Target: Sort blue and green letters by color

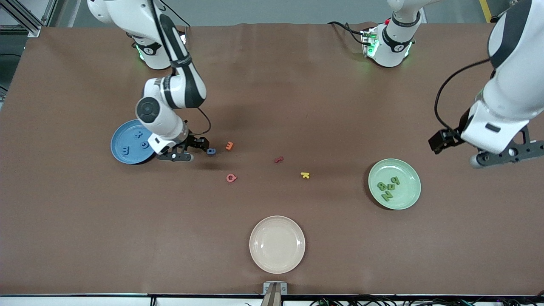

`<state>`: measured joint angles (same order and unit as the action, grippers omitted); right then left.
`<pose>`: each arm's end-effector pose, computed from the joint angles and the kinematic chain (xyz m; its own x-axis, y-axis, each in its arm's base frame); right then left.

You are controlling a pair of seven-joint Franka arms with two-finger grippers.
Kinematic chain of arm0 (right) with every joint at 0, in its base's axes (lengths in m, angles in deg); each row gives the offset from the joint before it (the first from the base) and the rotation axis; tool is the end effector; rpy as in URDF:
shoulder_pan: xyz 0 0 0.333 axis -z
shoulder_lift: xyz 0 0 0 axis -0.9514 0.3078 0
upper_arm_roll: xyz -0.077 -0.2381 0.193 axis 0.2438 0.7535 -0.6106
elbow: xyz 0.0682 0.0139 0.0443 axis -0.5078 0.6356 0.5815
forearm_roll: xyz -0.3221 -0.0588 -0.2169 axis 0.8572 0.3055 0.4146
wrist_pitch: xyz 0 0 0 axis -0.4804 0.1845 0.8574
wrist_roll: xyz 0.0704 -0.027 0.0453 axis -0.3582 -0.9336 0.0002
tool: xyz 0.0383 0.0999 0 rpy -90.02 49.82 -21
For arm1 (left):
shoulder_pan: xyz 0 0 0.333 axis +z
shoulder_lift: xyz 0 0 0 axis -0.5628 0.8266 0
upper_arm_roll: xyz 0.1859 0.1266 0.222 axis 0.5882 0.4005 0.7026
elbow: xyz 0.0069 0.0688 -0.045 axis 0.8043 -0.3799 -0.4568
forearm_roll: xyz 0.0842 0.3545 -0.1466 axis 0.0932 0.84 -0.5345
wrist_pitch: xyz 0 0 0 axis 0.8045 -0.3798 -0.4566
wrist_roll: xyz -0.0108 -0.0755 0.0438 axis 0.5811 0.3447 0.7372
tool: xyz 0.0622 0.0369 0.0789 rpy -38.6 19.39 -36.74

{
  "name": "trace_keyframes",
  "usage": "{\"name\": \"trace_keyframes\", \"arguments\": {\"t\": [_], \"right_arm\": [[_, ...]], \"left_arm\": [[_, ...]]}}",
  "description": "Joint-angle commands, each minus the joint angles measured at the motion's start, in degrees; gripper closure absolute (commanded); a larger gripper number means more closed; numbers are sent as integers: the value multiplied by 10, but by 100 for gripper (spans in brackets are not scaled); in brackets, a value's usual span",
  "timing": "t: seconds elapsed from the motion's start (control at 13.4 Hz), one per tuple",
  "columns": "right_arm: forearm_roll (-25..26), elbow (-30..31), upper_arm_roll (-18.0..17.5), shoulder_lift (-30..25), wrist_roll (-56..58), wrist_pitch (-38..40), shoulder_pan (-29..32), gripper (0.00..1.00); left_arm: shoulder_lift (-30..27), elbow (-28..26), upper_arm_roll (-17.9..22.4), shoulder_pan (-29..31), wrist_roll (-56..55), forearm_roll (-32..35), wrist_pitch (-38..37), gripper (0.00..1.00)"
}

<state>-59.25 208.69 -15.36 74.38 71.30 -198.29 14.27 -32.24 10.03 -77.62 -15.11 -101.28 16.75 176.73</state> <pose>0.4842 0.2225 0.2117 0.9941 -0.0969 -0.0493 -0.1000 -0.9929 -0.0645 0.6019 -0.1204 0.6051 0.9917 0.1117 0.0642 0.1197 -0.9832 -0.1380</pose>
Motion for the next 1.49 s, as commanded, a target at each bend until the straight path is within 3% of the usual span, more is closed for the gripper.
{"name": "trace_keyframes", "arguments": {"t": [0.0, 0.15, 0.3, 0.52, 0.82, 1.2, 1.42], "right_arm": [[-16, -11, 7, 21, -25, -14, -27, 17], [-16, -12, 7, 44, -47, -43, -49, 17], [-17, -18, 7, 57, -52, -51, -53, 17], [-18, -31, 7, 73, -52, -52, -52, 19], [-19, -37, 5, 84, -52, -51, -52, 29], [-19, -41, -9, 85, -52, -46, -50, 31], [-19, -41, -9, 86, -51, -47, -50, 46]], "left_arm": [[-61, -13, 92, -58, 63, -44, -35, 0], [-90, -24, 222, -139, 119, -100, -48, 0], [-120, -62, 305, -188, 155, -123, -49, 0], [-150, -104, 316, -194, 157, -141, -44, 0], [-157, -103, 315, -195, 158, -143, -43, 0], [-148, -107, 312, -196, 158, -143, -34, 0], [-144, -105, 312, -199, 157, -144, -30, 0]]}}
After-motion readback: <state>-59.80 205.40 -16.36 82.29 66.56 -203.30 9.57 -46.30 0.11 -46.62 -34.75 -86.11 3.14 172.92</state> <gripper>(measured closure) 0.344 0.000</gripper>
